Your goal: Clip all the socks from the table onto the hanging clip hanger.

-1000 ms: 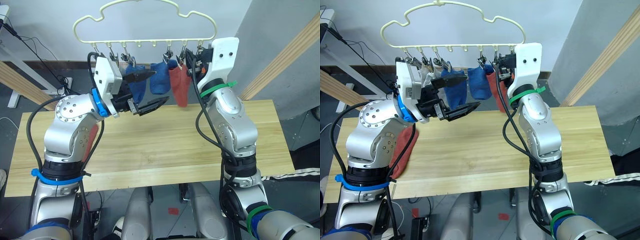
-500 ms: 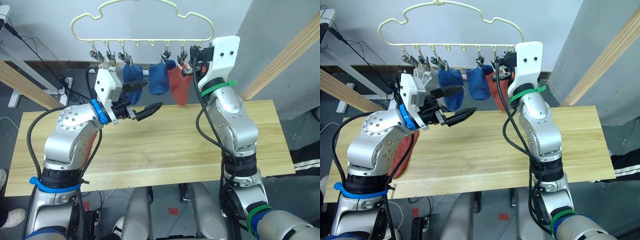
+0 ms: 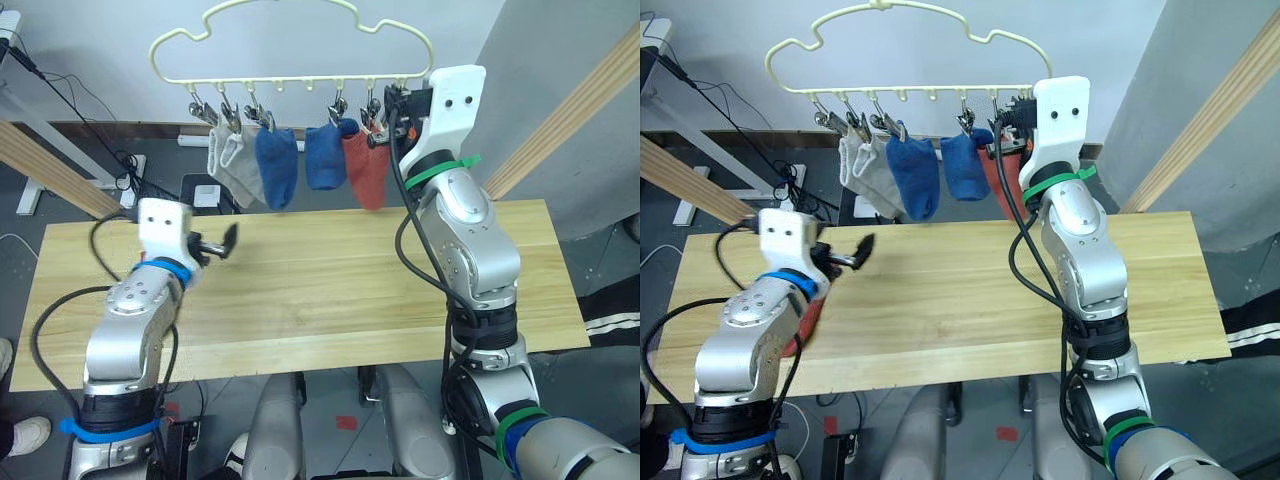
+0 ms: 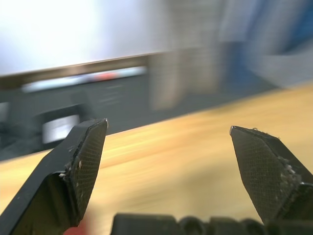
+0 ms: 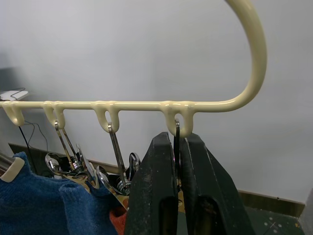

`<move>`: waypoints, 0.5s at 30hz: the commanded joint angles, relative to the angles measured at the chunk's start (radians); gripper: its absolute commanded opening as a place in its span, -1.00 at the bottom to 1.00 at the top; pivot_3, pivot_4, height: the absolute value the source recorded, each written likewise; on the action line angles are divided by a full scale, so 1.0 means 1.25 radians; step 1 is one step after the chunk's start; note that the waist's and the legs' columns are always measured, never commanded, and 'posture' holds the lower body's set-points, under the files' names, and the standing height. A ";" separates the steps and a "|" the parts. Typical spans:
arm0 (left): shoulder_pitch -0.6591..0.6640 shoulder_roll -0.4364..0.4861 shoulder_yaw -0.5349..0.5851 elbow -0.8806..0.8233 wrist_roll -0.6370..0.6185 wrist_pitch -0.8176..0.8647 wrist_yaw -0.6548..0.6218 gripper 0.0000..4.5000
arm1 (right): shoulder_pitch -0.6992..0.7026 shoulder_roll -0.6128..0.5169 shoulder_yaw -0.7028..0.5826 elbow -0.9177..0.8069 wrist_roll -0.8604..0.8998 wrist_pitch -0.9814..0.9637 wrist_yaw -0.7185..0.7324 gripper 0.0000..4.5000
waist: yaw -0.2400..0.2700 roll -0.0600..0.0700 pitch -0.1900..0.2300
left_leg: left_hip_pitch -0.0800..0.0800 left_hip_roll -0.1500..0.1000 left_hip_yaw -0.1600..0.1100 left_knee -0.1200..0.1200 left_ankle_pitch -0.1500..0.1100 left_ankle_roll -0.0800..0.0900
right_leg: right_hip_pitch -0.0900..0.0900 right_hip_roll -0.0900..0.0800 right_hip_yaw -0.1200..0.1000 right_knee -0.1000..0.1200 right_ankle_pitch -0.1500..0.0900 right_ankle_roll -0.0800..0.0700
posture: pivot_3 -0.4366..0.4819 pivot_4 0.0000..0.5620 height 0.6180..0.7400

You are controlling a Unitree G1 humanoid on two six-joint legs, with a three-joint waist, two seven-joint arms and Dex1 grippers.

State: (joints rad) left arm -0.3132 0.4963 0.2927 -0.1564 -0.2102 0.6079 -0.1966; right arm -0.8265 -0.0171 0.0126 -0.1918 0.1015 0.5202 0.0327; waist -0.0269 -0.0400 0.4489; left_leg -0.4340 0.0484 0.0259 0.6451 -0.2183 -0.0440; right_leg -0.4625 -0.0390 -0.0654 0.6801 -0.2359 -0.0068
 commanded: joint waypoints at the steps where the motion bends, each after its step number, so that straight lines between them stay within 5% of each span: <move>1: -0.022 0.020 0.037 0.105 0.020 -0.023 0.021 0.94 | -0.010 0.001 0.000 -0.031 0.006 -0.004 0.006 -1.00 | 0.000 0.000 0.000 | 0.000 0.000 0.000 0.000 0.000 0.000 | 0.000 0.000 0.000 0.000 0.000 0.000 | -0.12 0.59 0.92; 15: -0.048 0.030 0.025 0.331 0.049 -0.006 0.049 0.94 | -0.009 0.001 0.007 -0.041 0.006 0.007 0.011 -1.00 | -0.001 0.000 0.000 | 0.000 0.000 0.001 0.000 0.001 -0.002 | 0.000 -0.001 0.000 0.000 0.000 0.000 | -0.17 0.59 0.92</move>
State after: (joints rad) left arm -0.3856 0.5250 0.3212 0.2180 -0.1753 0.5697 -0.1608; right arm -0.8267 -0.0195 0.0203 -0.1922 0.1014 0.5349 0.0419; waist -0.0282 -0.0401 0.4488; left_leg -0.4335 0.0484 0.0270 0.6448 -0.2166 -0.0471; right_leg -0.4626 -0.0397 -0.0654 0.6800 -0.2358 -0.0069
